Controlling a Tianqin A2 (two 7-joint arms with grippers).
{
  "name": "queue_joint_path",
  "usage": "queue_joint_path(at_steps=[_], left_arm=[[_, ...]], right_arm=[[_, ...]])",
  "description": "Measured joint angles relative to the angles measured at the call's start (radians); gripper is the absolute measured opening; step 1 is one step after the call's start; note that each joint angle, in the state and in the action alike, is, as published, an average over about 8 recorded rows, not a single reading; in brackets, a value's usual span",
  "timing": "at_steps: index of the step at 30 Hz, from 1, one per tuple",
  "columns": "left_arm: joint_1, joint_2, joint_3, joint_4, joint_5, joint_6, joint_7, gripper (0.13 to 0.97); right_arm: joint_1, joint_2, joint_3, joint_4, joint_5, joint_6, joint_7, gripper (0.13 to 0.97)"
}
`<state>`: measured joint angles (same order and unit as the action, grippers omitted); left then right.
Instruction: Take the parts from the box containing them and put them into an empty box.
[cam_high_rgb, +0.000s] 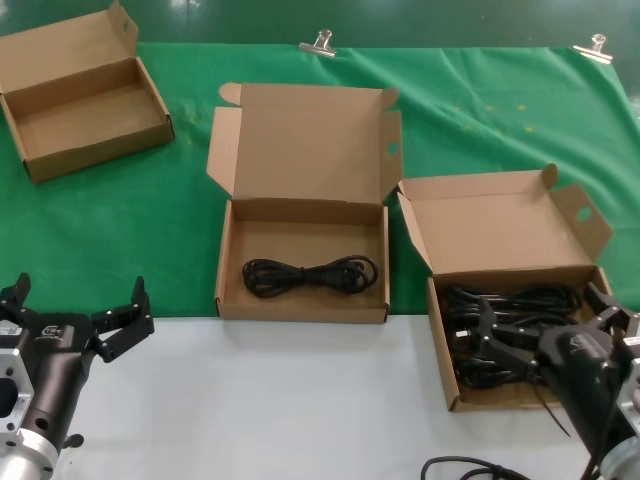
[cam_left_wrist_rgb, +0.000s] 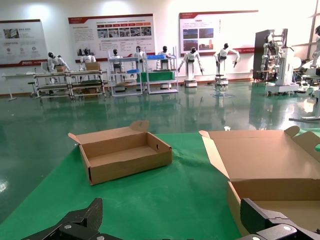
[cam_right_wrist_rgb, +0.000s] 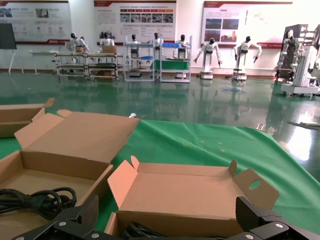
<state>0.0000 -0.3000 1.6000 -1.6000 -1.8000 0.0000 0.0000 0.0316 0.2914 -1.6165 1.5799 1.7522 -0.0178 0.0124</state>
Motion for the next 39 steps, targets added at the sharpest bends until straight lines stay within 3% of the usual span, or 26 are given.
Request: queue_joint_path(at_steps=[39], left_arm=[[0.0,0.0,0.0,0.0,0.0,0.0,0.0,0.966]], right_arm=[[0.0,0.0,0.0,0.0,0.0,0.0,0.0,0.966]])
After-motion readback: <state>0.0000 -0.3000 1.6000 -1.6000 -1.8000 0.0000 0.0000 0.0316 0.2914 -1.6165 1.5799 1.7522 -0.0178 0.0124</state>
